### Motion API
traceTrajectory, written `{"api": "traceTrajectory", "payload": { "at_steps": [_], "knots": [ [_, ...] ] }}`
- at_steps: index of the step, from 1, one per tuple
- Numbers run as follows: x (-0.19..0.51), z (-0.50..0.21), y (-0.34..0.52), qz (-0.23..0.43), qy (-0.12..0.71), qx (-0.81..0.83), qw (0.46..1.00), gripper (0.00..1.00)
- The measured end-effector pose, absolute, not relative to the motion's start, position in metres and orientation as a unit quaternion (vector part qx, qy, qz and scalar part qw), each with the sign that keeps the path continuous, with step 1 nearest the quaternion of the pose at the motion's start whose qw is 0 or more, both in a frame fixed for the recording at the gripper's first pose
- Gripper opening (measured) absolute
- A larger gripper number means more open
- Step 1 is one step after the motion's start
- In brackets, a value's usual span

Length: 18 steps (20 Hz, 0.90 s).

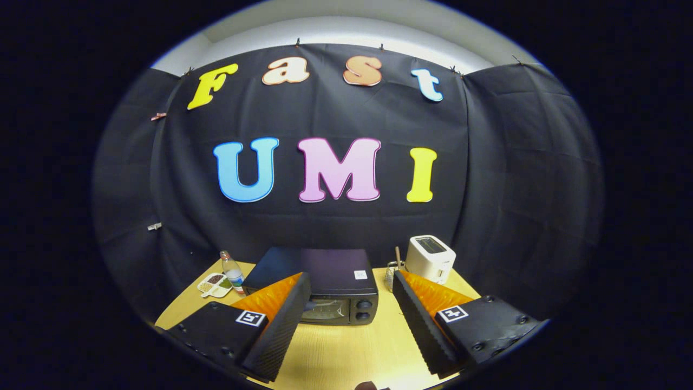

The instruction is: Open the toaster oven, put the food inside, and close the toaster oven door.

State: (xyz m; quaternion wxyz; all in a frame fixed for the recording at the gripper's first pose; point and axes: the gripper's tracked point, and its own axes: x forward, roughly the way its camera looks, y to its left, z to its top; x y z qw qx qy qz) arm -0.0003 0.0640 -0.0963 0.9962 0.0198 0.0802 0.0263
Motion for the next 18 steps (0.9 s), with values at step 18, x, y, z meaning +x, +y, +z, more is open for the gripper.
{"api": "traceTrajectory", "payload": {
  "at_steps": [18],
  "knots": [
    [-0.094, -0.042, -0.026, -0.028, 0.037, 0.025, 0.999, 0.99]
  ]
}}
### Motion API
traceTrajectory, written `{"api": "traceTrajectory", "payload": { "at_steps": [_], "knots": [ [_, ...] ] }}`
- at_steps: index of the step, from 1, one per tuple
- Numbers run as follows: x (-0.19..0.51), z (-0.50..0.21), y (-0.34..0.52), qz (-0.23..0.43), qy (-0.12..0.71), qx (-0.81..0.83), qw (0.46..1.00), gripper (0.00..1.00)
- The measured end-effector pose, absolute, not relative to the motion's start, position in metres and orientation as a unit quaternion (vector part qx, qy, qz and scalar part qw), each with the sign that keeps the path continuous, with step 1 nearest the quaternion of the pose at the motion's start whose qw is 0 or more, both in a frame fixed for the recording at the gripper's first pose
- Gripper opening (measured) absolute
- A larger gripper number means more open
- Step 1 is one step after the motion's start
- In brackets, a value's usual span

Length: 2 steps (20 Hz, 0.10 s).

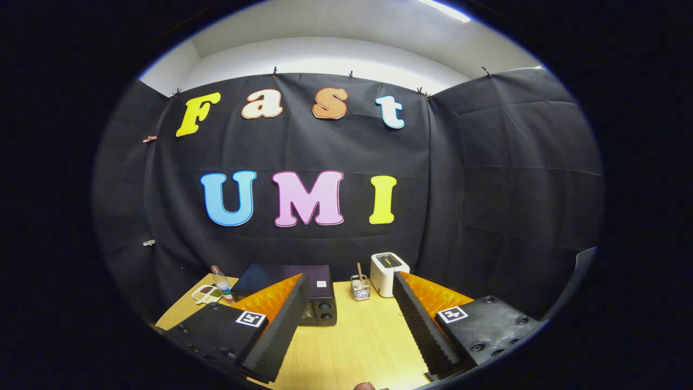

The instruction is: Open the toaster oven, put the food inside, and close the toaster oven door.

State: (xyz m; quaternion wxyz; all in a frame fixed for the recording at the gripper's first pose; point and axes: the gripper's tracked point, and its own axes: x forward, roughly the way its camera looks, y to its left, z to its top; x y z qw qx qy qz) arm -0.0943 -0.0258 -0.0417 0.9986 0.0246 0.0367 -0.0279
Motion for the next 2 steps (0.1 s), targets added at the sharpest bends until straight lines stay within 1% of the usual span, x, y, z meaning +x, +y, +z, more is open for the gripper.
{"api": "traceTrajectory", "payload": {
  "at_steps": [2],
  "knots": [
    [-0.0944, -0.0418, -0.0242, -0.025, 0.039, 0.029, 0.998, 0.99]
  ]
}}
